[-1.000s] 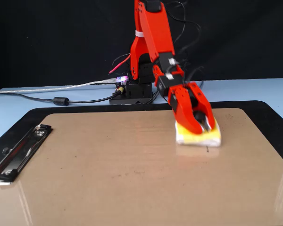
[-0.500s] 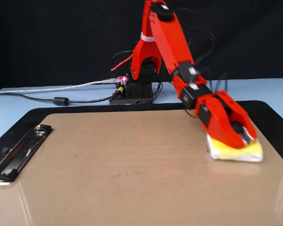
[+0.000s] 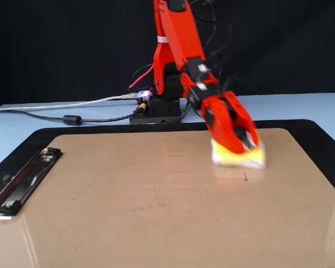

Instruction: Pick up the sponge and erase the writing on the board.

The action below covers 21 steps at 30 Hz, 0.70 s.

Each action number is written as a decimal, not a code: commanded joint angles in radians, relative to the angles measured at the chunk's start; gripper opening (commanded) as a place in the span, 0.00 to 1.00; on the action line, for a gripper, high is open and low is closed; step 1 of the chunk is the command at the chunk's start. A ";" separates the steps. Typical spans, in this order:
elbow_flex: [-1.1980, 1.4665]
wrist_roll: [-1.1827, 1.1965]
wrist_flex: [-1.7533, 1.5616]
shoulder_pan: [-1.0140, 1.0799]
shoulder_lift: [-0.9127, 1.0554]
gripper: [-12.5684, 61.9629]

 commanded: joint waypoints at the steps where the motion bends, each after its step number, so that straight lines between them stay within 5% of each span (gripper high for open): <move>1: -0.158 -0.023 -0.003 0.029 -0.158 0.06; 6: -0.364 -0.018 0.017 0.043 -0.314 0.06; 15: 0.267 -0.021 0.035 0.051 0.261 0.06; 21: 0.020 -0.018 0.029 0.098 -0.017 0.06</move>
